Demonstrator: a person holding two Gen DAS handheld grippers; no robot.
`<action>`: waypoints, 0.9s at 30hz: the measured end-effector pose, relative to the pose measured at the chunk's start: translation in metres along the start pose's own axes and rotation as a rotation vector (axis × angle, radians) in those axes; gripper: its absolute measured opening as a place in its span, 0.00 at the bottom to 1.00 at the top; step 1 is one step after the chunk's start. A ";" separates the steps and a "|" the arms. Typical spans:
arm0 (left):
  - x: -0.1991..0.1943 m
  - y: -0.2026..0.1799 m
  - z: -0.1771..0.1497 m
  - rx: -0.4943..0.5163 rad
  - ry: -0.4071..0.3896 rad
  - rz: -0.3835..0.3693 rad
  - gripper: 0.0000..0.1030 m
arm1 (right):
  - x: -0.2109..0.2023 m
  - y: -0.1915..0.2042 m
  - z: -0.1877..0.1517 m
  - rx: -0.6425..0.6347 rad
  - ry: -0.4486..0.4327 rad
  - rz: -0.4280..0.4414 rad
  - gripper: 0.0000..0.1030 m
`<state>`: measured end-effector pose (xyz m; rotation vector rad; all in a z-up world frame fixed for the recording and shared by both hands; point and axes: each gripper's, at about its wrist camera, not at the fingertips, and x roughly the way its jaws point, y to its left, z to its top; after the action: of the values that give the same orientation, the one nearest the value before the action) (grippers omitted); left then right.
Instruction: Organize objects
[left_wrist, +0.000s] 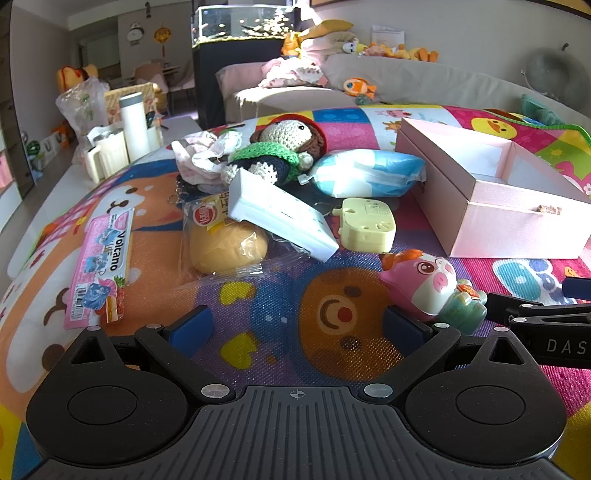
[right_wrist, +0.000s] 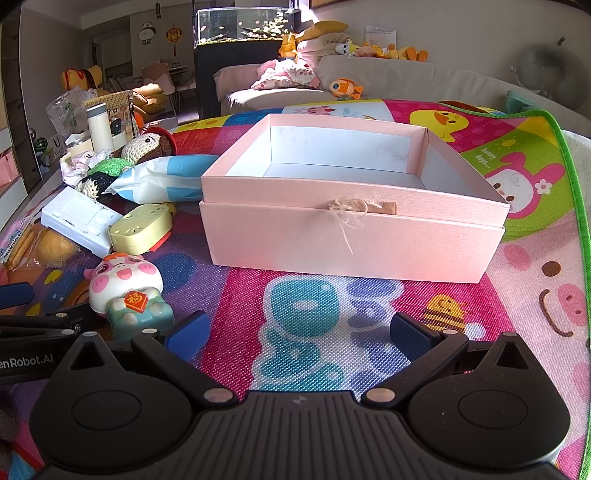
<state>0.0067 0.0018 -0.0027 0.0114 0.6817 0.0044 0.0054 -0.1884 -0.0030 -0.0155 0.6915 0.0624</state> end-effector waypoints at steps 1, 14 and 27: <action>0.000 0.000 0.000 0.000 0.000 0.000 0.98 | 0.000 0.001 0.000 -0.001 0.000 -0.001 1.00; 0.001 0.000 0.001 -0.001 0.000 0.000 0.98 | 0.000 -0.001 0.000 0.000 0.000 0.000 1.00; 0.002 0.000 0.001 0.000 0.000 0.000 0.99 | 0.000 -0.001 0.000 0.000 0.000 0.000 1.00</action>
<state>0.0093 0.0020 -0.0034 0.0118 0.6817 0.0047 0.0054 -0.1895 -0.0031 -0.0156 0.6917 0.0627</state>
